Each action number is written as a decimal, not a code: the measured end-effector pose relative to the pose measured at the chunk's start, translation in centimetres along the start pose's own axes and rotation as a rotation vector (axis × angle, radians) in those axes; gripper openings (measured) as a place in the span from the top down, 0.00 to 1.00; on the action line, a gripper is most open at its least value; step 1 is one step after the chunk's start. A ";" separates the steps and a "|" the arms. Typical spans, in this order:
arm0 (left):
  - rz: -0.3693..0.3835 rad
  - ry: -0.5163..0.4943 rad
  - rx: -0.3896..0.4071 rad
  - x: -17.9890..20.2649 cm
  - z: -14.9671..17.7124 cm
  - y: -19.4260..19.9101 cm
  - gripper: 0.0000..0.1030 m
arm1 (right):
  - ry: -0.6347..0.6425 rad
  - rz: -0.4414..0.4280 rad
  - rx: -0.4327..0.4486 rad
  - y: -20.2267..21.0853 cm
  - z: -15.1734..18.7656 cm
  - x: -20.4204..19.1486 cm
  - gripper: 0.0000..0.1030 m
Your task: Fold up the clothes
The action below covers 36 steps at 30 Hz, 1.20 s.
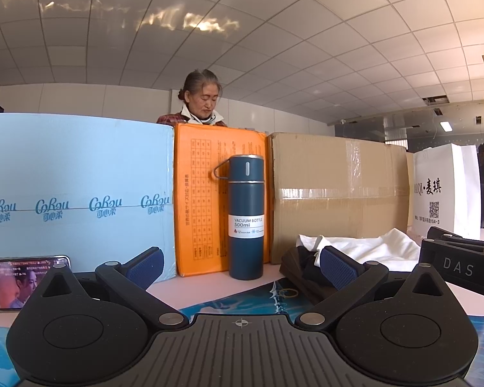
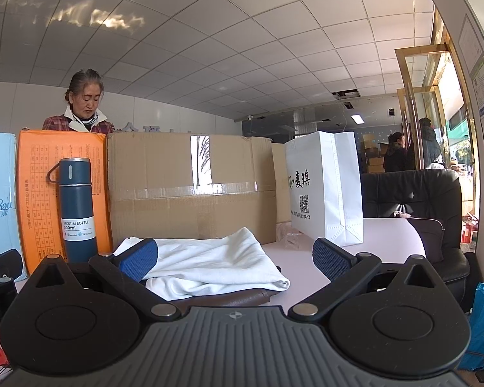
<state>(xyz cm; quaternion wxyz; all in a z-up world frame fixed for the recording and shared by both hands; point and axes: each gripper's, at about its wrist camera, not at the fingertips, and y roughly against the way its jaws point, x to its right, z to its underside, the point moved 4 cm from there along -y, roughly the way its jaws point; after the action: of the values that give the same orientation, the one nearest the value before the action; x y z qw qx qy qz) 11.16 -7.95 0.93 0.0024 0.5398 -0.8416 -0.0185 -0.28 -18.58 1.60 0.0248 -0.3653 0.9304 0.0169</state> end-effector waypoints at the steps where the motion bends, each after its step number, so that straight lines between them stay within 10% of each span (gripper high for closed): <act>1: 0.000 0.000 0.000 0.0 0.0 0.0 0.00 | 0.000 0.000 0.000 0.0 0.0 0.0 0.00; 36: -0.006 -0.002 -0.001 0.1 -0.1 0.0 0.00 | -0.006 -0.001 0.006 0.1 0.0 0.1 0.00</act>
<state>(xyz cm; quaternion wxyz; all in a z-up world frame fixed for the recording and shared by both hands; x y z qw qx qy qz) 11.08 -8.06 1.01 0.0019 0.5423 -0.8399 -0.0195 -0.41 -18.64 1.61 0.0288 -0.3654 0.9303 0.0151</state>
